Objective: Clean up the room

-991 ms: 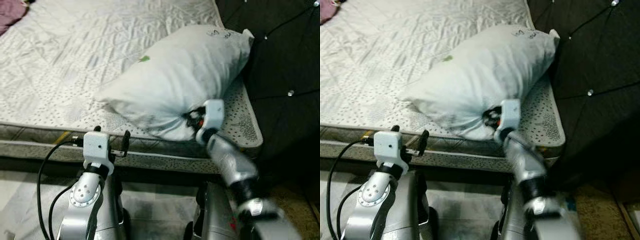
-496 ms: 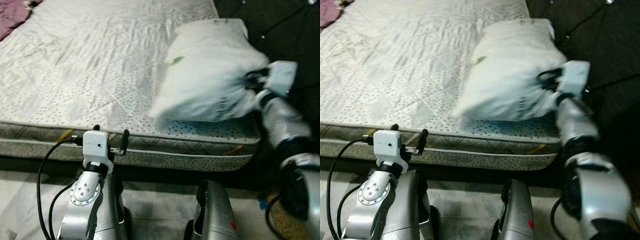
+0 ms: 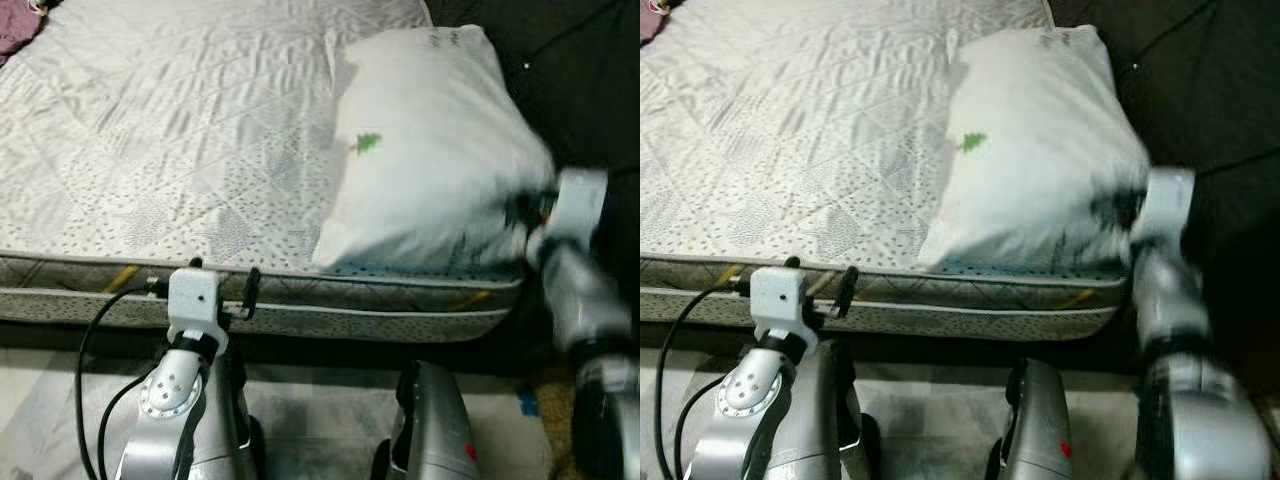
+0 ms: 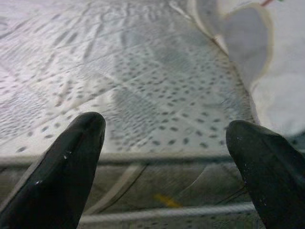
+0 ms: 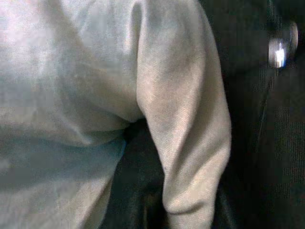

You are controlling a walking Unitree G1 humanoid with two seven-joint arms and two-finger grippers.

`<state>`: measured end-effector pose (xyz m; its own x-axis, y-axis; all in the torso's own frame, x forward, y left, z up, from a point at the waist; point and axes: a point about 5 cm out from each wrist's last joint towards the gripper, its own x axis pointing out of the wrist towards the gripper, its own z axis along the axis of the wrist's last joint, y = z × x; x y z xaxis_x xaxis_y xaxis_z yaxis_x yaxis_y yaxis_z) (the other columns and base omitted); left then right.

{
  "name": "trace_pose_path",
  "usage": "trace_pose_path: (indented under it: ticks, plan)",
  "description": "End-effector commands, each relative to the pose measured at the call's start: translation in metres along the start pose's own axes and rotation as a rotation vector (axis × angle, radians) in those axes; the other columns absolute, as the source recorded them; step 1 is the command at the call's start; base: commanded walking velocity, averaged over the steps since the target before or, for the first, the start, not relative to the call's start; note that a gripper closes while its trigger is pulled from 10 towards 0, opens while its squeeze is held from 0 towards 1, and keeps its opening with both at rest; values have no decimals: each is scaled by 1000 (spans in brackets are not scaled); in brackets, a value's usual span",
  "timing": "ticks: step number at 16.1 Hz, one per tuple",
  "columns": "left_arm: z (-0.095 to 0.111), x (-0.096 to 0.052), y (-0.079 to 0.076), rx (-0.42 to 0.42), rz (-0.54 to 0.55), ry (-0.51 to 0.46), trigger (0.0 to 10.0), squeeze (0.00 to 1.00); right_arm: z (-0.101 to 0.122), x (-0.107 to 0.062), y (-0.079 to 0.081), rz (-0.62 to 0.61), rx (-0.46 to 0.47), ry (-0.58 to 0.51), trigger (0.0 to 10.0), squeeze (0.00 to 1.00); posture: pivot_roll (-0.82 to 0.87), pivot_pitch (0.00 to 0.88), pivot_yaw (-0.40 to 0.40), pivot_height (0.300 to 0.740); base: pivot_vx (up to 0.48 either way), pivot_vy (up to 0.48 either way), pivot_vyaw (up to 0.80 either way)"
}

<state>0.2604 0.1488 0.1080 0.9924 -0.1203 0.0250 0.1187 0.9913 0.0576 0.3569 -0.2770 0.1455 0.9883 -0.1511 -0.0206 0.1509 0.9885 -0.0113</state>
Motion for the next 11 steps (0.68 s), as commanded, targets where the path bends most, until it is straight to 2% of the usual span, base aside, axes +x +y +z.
trace_pose_path:
  ticks: [1, 3, 4, 6, 7, 9, 11]
  plan:
    - [-1, -1, -4, 9, -17, 0, 10000, 0, 2, -11, 8, 18, 32, -64, 0, 0, 14, 122, -28, 515, 0, 0, 0]
    - [0, 2, -5, 8, -30, -3, 10000, 0, -12, -37, 28, 66, 66, -69, 0, 0, 9, 120, -19, 515, 0, 0, 0]
    - [1, 2, -5, 11, -40, -3, 10000, 0, -14, -52, 46, 124, 66, -97, 0, 0, 6, 120, -10, 515, 0, 0, 0]
    - [0, 2, -4, 15, -43, -1, 10000, 0, -16, -62, 55, 142, 94, -83, 0, 0, 7, 120, -8, 515, 0, 0, 0]
    - [0, 1, -4, 16, -45, 1, 10000, 0, -19, -72, 66, 167, 107, -57, 0, 0, 8, 120, -7, 515, 0, 0, 0]
    - [0, 1, -5, 16, -44, 2, 10000, 0, -20, -73, 76, 190, 119, -33, 0, 0, 14, 121, -10, 515, 0, 0, 0]
    - [-1, 1, -5, 14, -42, 4, 10000, 0, -15, -63, 80, 194, 115, -30, 0, 0, 12, 124, -15, 515, 0, 0, 0]
